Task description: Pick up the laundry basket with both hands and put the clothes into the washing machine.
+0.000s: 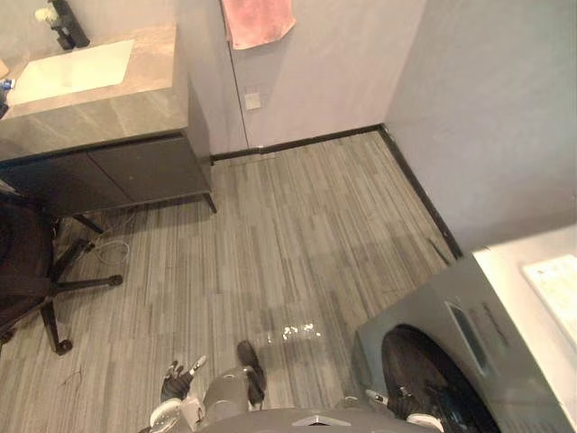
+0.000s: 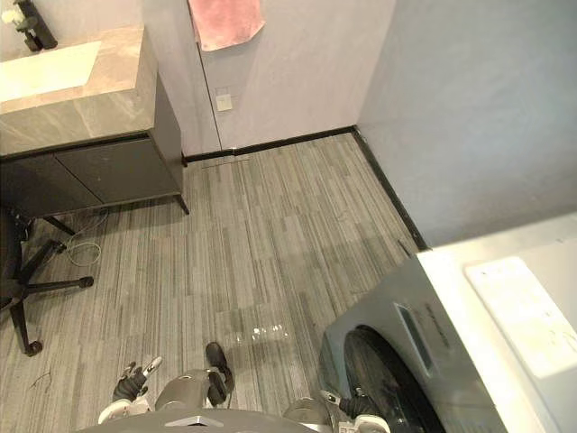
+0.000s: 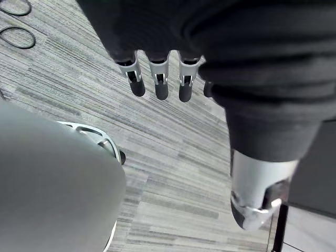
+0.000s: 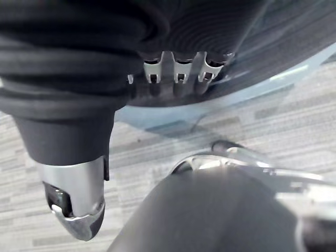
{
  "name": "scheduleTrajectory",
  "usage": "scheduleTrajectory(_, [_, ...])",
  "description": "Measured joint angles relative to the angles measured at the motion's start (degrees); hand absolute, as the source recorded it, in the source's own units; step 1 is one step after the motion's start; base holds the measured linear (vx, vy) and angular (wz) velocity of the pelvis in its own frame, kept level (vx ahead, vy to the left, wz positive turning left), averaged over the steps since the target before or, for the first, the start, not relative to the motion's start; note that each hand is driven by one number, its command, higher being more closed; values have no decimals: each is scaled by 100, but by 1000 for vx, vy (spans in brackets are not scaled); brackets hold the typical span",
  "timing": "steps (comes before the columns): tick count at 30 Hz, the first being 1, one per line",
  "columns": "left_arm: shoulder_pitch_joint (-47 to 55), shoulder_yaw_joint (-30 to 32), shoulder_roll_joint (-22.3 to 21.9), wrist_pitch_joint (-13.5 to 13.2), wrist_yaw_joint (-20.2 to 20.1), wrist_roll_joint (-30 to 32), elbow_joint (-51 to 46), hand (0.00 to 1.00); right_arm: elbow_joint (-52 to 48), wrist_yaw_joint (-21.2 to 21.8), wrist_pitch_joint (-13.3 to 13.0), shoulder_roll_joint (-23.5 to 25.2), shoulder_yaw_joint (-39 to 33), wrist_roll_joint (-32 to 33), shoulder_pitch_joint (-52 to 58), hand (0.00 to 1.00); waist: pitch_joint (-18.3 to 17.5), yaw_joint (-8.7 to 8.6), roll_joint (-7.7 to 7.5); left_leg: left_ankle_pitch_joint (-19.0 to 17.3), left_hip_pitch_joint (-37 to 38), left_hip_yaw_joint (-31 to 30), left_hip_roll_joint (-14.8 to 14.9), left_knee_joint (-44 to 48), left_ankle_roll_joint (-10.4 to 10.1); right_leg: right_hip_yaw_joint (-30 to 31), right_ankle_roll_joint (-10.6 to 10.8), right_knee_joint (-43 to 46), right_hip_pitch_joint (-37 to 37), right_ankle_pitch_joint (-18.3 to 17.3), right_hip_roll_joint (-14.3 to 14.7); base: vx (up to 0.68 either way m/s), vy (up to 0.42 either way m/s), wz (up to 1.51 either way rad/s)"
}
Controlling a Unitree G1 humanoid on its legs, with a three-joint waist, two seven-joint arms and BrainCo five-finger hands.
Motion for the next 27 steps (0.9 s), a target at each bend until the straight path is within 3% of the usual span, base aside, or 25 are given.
scheduleTrajectory(1, [2, 75, 4, -4, -5, -5, -19, 0, 7, 0, 4, 62, -32, -3, 5, 0, -39, -5, -61, -401, -84, 24, -98, 403, 76, 32, -9, 141, 83, -2, -156, 337, 274, 12])
scheduleTrajectory(3, [6, 101, -2, 13, 0, 5, 52, 0, -59, 11, -26, 116, -185, 15, 92, 0, -30, -148, -68, -706, 153, -8, -381, 488, 211, 589, 0, 1856, -486, 187, -642, 345, 289, 25])
scheduleTrajectory(4, [26, 47, 42, 28, 2, 8, 53, 0, -180, 17, -50, 146, -226, 7, 106, 0, -12, -219, -79, -817, 322, -47, -483, 478, 257, 1039, -231, 2985, -972, 516, -777, 261, 219, 37])
scheduleTrajectory(5, [21, -95, 120, 58, 14, 10, 49, 0, -273, 45, -50, 156, -179, 6, 114, 0, 38, -305, -124, -925, 586, -152, -572, 452, 218, 1581, -401, 4460, -1551, 711, -682, 319, 248, 37])
scheduleTrajectory(6, [-15, -174, 169, 63, 19, 19, 36, 0, -278, 47, -50, 154, -98, 8, 115, 0, 69, -345, -92, -976, 715, -185, -578, 443, 223, 1772, -351, 4919, -1753, 678, -524, 300, 165, 40])
scheduleTrajectory(8, [-53, -454, 284, 74, 15, 95, 26, 0, -394, 57, -56, 177, 86, 10, 162, 0, 98, -383, -96, -992, 1100, -320, -616, 328, 350, 2090, -189, 5392, -2113, 372, 99, 305, 97, 40])
scheduleTrajectory(10, [-126, -578, 301, 73, -34, 243, 4, 0, -498, 68, -60, 208, 155, 5, 230, 0, 93, -406, -137, -966, 1309, -394, -673, 189, 392, 1976, -165, 4722, -2243, 47, 373, 249, 25, 47])
scheduleTrajectory(12, [-204, -646, 176, 46, -88, 410, -227, 0, -500, 113, -55, 219, 186, 1, 236, 0, 87, -386, -144, -963, 1412, -530, -644, 140, 388, 2043, -214, 3106, -2260, -153, 649, 270, -40, 44])
scheduleTrajectory(13, [-200, -660, 151, 29, -87, 420, -260, 0, -483, 124, -49, 222, 194, -3, 241, 0, 67, -374, -172, -963, 1431, -554, -638, 152, 388, 2087, -242, 2553, -2180, -57, 698, 258, -73, 30])
scheduleTrajectory(14, [-169, -702, 152, 20, -81, 459, -310, 0, -460, 132, -40, 263, 293, -17, 289, 0, 12, -348, -290, -969, 1454, -623, -695, 138, 382, 2158, -362, 1414, -1987, 611, 740, 230, -110, 23])
scheduleTrajectory(15, [-195, -703, 121, 28, -57, 529, -287, 0, -407, 142, -39, 271, 308, -27, 281, 0, 7, -351, -303, -984, 1506, -722, -625, 134, 361, 2137, -302, 1313, -1892, 697, 795, 262, -145, 23])
scheduleTrajectory(16, [-138, -737, -11, -4, 25, 631, -333, 0, -353, 143, -49, 216, 305, -88, 299, 0, -3, -329, -188, -956, 1567, -789, -485, 77, 314, 2069, -356, 1006, -1684, 783, 937, 198, -133, 10])
scheduleTrajectory(19, [-108, -725, -210, -85, 281, 992, -303, 0, -228, 94, -42, 132, 303, -129, 309, 0, -84, -229, -37, -878, 1822, -816, -248, -241, 181, 1980, -459, 447, -1298, 940, 1226, 159, -142, -8])
scheduleTrajectory(22, [-141, -732, -210, -98, 288, 966, -172, 0, -129, 22, -49, 122, 300, -297, 300, 0, -137, -218, -5, -764, 1923, -817, -149, -482, 92, 1995, -535, 65, -1135, 1108, 1402, 96, -145, -10])
scheduleTrajectory(27, [-171, -747, -141, -99, 233, 726, 60, 0, -27, 1, -38, 113, 272, -291, 299, 0, -273, -219, 18, -526, 1974, -817, -182, -880, 120, 2054, -574, -619, -951, 1498, 1480, 1, -21, -4])
